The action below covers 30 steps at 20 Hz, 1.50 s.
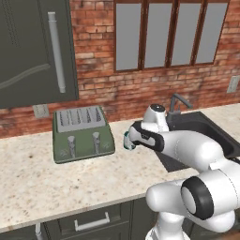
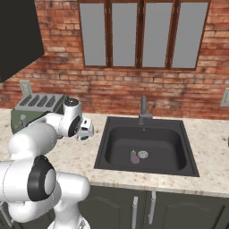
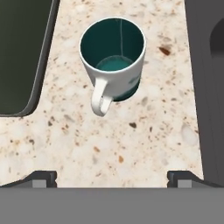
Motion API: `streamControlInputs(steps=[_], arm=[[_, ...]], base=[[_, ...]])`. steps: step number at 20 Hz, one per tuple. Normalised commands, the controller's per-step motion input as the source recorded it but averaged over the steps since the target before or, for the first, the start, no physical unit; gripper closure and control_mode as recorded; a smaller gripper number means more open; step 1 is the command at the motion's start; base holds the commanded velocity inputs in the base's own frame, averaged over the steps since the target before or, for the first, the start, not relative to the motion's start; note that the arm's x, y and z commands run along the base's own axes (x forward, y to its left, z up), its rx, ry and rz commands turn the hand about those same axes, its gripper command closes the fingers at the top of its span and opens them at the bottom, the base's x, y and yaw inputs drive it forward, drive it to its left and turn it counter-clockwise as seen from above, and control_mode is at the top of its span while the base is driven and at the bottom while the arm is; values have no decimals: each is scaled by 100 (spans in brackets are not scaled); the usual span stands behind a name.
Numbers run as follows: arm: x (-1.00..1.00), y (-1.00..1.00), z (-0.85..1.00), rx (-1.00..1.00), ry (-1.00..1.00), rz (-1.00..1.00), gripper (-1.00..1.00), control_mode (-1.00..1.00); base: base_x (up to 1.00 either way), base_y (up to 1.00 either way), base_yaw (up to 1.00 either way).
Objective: Clear the mugs and bowl far away from the sink.
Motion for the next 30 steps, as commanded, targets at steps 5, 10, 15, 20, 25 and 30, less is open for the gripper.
streamControlInputs(steps=[5,10,15,20,25,30], arm=[[18,1,-13,0,0,0,-100,-100],[17,0,-12,0,0,0,-100,-100],[11,0,-12,0,0,0,-100,-100],[7,0,-12,0,0,0,-100,-100],[7,0,-10,0,0,0,-100,-100],[4,0,-7,0,0,0,-100,-100]], base=[[0,0,0],[0,0,0],[0,0,0],[0,0,0],[0,0,0],[0,0,0]])
